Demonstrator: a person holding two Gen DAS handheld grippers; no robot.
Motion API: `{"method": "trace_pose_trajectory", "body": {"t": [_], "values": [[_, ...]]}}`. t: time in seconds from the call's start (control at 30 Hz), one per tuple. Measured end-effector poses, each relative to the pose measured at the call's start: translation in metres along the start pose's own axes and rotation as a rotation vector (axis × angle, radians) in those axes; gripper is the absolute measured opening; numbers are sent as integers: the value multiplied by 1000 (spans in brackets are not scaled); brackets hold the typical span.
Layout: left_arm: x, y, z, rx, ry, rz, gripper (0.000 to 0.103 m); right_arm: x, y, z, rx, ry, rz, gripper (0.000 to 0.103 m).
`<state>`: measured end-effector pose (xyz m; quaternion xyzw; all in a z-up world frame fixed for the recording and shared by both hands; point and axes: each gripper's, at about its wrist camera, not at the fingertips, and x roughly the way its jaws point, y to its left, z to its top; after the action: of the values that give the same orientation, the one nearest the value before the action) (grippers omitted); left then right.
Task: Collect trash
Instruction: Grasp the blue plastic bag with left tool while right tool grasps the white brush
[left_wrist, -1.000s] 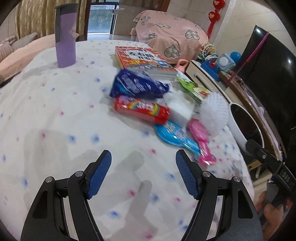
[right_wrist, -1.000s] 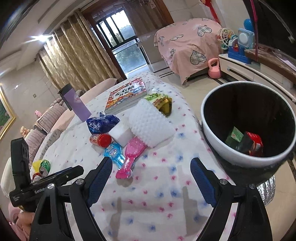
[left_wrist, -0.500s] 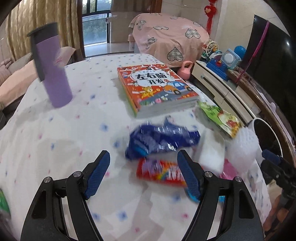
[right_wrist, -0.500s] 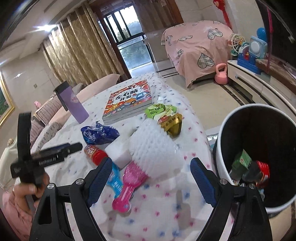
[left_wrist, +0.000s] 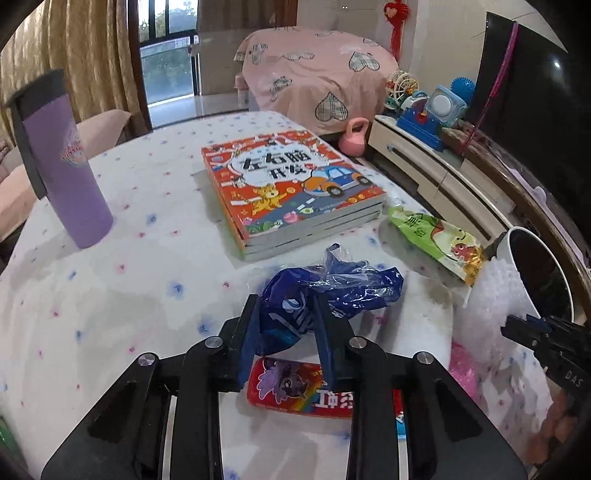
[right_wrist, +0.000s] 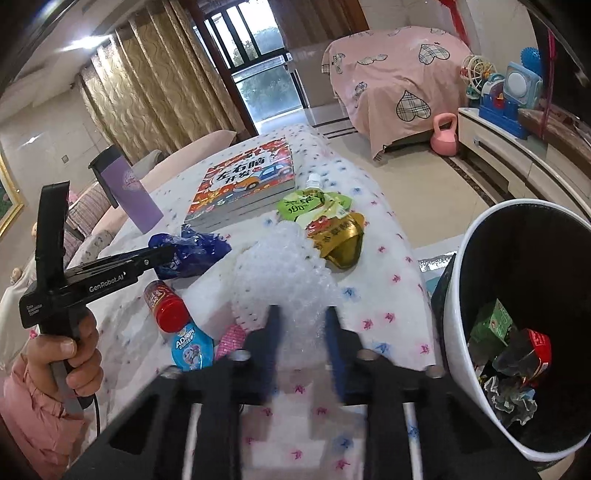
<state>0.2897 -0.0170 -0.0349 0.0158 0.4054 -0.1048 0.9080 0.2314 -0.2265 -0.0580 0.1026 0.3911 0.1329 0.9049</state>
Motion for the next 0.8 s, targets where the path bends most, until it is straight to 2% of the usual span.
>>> {"method": "trace_pose_trajectory", "body": {"t": [0.13,0.3,0.47,0.8], "values": [[-21,-4,1,-13,-53,5,23,-12,-3,-4,23,-18,18,14],[-53,-16,-2,-42,-104,-45,23,-34,-2,-6,28,-53,26,13],[-73,-35,-14,-60,-110,-105,23,-55,-3,-8,34,-83,23,13],[-96,-80,-31,-48,-116,-178,23,-104,-19,-18,71,-155,-8,13]]}}
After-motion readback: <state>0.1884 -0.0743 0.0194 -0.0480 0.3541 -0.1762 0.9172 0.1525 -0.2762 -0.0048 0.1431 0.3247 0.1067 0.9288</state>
